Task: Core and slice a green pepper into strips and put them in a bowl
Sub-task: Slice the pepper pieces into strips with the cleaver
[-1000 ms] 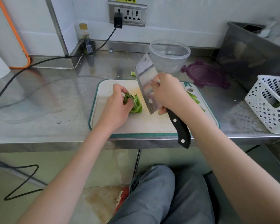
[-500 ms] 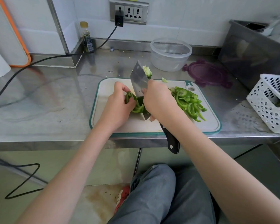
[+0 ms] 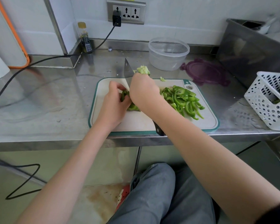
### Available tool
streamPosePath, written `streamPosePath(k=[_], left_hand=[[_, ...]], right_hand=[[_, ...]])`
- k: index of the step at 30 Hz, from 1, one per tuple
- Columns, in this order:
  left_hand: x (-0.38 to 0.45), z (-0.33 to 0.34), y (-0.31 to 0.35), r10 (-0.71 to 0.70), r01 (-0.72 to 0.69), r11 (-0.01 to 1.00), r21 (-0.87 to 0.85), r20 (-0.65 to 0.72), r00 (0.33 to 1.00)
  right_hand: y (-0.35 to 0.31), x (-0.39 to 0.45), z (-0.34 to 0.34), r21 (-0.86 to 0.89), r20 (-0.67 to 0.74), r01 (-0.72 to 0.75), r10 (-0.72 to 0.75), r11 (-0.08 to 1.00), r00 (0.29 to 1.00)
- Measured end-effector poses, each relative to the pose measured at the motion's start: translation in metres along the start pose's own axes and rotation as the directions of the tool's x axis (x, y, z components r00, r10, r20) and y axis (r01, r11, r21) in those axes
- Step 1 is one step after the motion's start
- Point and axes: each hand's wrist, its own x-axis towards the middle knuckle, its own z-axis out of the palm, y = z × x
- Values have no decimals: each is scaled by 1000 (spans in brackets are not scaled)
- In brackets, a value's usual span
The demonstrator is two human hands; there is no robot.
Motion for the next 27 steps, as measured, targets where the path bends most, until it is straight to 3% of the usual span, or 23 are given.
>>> streamPosePath(k=[3, 5, 11, 17, 20, 27], left_hand=[[2, 0, -4, 3, -4, 1000, -17, -45, 999], [2, 0, -5, 30, -29, 998, 57, -24, 999], [1, 2, -5, 122, -127, 968, 215, 37, 992], [0, 7, -4, 168, -201, 904, 377, 118, 979], [-2, 8, -4, 165, -201, 900, 387, 126, 978], [2, 7, -9, 88, -120, 958, 260, 131, 987]], right_hand=[[15, -5, 3, 58, -13, 21, -20, 998, 1000], [31, -9, 2, 140, -16, 33, -31, 990, 999], [79, -11, -22, 237, -15, -121, 128, 964, 992], [82, -24, -30, 455, 5, -102, 112, 884, 994], [74, -25, -26, 499, 16, -102, 108, 861, 994], [67, -26, -20, 418, -6, -72, 82, 905, 997]])
